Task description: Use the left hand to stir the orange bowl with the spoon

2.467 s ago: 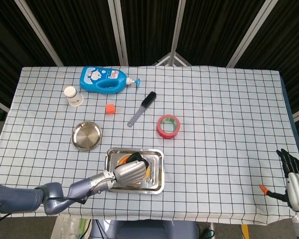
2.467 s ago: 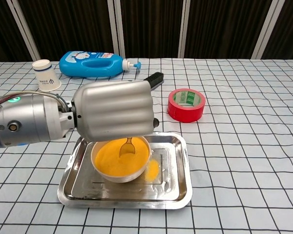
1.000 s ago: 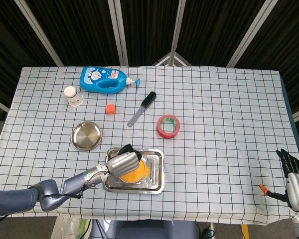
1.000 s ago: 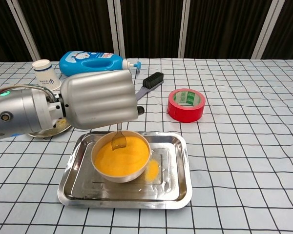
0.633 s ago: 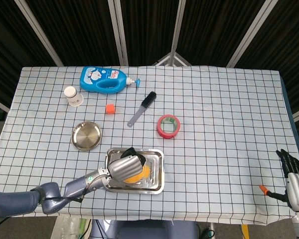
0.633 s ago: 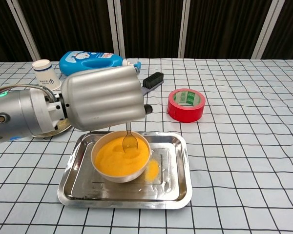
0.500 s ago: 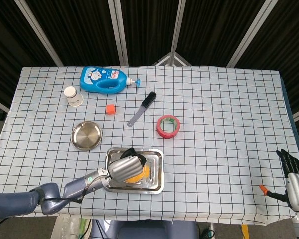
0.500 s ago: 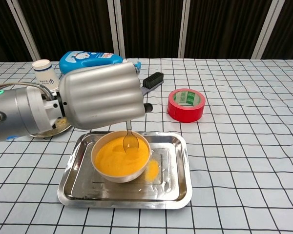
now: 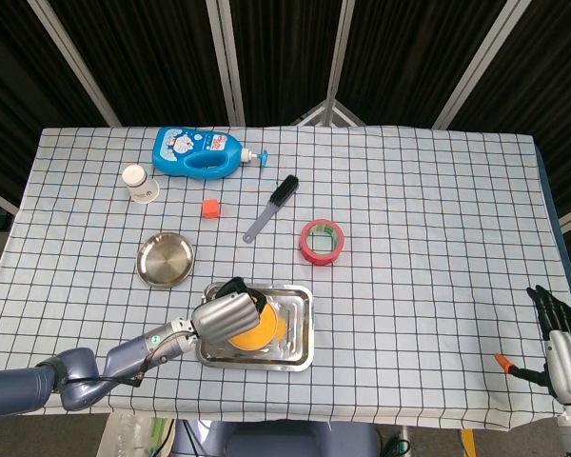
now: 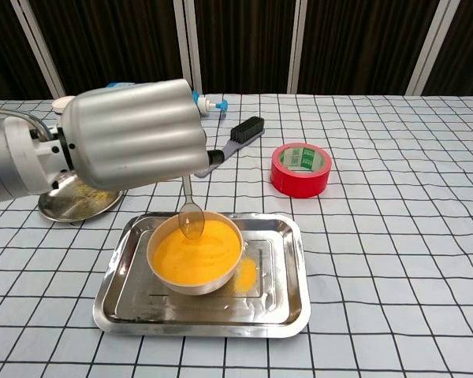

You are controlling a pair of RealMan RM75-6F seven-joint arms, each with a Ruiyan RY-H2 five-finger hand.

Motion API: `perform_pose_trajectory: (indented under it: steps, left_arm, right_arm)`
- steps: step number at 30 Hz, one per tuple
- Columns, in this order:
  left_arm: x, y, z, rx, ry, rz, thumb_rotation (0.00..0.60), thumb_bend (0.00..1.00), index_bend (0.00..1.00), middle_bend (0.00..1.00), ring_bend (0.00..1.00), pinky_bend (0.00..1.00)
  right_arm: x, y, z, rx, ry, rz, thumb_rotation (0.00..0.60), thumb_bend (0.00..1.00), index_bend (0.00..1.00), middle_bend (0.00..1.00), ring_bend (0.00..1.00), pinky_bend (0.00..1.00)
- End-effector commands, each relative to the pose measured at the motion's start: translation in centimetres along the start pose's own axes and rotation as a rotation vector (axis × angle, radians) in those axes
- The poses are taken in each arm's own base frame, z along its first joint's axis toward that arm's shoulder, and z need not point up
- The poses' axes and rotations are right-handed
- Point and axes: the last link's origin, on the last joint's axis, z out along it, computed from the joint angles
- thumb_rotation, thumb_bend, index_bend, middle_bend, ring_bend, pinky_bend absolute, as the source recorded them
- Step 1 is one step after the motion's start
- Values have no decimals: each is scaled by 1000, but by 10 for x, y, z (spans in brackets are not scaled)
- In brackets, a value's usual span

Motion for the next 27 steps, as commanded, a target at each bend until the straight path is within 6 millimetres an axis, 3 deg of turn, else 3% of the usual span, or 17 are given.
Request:
perform_pose_trajectory:
  steps: [1,12,27]
  left_arm:
    - [4,2,1,-2,9,-15,600,595,834,1000,1000,1000]
    - [14,19,10,-24,33,-45,600,595,833,1000,1000,1000]
    - [1,26,12,-33,-20,-30,600,594,834,1000,1000,1000]
  right_arm:
    - [0,0,0,-1,0,-1,600,202,0,0,0,0]
    - [0,0,0,-2,0,3,600,202,0,0,0,0]
    - [1,0,-1,-1,4,9,600,202,0,0,0,0]
